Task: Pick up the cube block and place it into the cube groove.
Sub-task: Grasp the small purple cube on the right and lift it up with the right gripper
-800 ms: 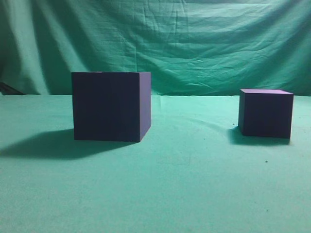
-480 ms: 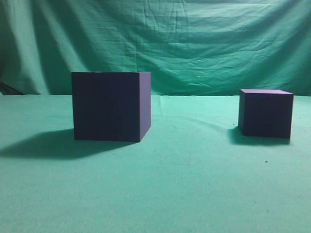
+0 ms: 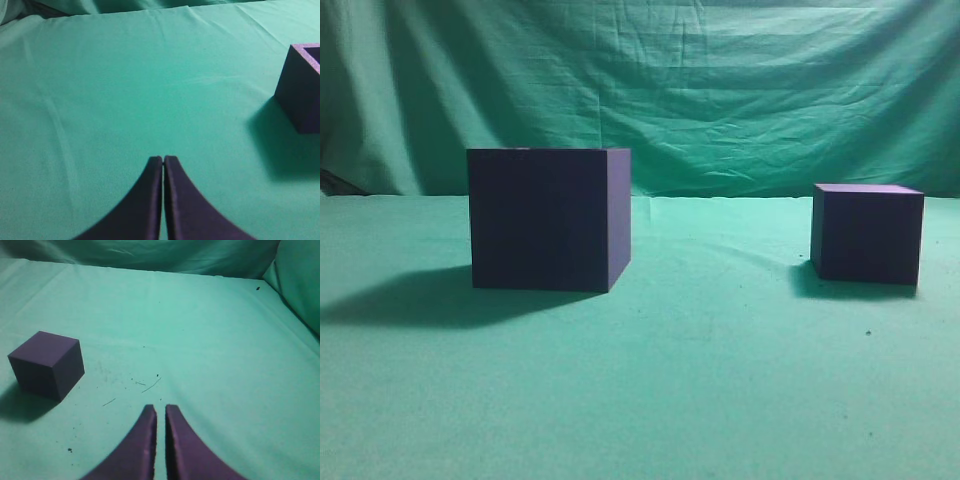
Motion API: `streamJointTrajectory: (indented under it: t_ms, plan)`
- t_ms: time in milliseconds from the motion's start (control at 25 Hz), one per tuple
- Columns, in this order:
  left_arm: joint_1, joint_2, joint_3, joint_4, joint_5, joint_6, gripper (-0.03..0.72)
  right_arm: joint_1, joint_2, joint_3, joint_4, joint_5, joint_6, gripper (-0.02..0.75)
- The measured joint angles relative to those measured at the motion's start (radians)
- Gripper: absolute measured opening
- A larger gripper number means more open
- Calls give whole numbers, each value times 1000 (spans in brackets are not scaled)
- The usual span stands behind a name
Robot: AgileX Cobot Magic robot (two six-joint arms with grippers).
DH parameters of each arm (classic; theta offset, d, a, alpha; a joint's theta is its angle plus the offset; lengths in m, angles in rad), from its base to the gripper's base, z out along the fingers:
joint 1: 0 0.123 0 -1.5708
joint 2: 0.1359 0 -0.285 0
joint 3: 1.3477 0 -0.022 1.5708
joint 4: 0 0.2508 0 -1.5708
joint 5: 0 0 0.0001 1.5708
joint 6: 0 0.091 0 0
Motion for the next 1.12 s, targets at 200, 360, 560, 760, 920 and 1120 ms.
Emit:
streamJointTrajectory:
  t_ms: [200, 360, 560, 760, 920, 1120]
  plan:
    - [0, 0, 0, 0, 0, 0, 0, 0, 0, 2, 17, -114, 0, 0]
    - [0, 0, 0, 0, 0, 0, 0, 0, 0, 2, 136, -405, 12, 0]
    - [0, 0, 0, 0, 0, 0, 0, 0, 0, -29, 183, -455, 63, 0]
    - [0, 0, 0, 0, 0, 0, 0, 0, 115, -269, 184, -112, 44, 0]
    - [0, 0, 0, 0, 0, 0, 0, 0, 343, -452, 216, 118, 42, 0]
    - [0, 0, 0, 0, 0, 0, 0, 0, 540, -514, 242, 186, 40, 0]
